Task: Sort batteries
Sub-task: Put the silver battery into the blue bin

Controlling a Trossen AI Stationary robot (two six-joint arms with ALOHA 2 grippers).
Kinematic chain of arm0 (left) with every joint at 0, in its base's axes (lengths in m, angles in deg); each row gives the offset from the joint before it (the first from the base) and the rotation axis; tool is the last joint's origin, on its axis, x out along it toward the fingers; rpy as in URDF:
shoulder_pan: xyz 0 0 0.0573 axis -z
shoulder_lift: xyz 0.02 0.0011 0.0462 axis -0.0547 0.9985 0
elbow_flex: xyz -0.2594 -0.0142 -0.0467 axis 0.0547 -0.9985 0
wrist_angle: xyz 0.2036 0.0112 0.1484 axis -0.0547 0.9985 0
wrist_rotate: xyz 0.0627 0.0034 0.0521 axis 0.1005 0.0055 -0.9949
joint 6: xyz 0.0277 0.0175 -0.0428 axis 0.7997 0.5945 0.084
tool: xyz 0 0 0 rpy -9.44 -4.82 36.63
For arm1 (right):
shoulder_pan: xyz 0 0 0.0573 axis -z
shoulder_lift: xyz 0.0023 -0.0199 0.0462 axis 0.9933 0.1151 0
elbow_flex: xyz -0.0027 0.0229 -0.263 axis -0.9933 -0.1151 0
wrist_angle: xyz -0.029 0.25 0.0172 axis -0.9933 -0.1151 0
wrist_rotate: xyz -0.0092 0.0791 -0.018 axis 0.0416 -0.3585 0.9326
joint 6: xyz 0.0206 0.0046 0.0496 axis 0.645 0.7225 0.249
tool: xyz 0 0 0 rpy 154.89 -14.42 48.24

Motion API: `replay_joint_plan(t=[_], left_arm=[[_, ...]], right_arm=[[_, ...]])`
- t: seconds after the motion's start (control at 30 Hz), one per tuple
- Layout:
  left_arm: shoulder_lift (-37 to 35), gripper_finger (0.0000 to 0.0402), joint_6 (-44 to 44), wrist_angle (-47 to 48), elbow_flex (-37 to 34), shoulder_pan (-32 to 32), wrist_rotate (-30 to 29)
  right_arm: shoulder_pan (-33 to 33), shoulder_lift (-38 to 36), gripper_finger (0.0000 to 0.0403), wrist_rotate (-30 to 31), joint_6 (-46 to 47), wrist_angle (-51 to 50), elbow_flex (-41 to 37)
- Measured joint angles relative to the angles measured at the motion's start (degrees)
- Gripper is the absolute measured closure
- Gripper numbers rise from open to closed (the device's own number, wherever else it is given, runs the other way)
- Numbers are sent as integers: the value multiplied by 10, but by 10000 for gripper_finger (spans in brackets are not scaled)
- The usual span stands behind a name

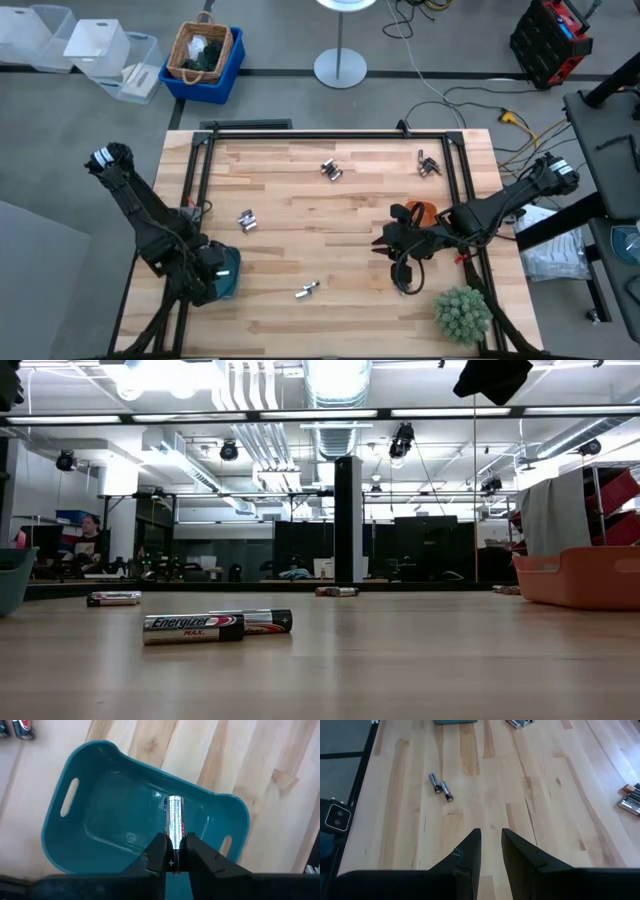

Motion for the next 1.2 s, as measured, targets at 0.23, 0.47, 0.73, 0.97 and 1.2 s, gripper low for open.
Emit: replay_joint_plan(t=[0.23,0.47,0.73,0.97,1.2], left_arm=[[0,367,-9,1,0,0,8],[0,320,-111,5,0,0,6],[0,262,-120,6,0,0,5],[0,237,-107,5,0,0,3],[0,234,-87,3,0,0,-21]], right_arm=[[0,0,335,0,-2,5,0],[0,0,335,0,-2,6,0],[0,0,335,0,-2,7,0],[0,0,335,2,-4,15,0],[1,0,335,15,-21,45,0]])
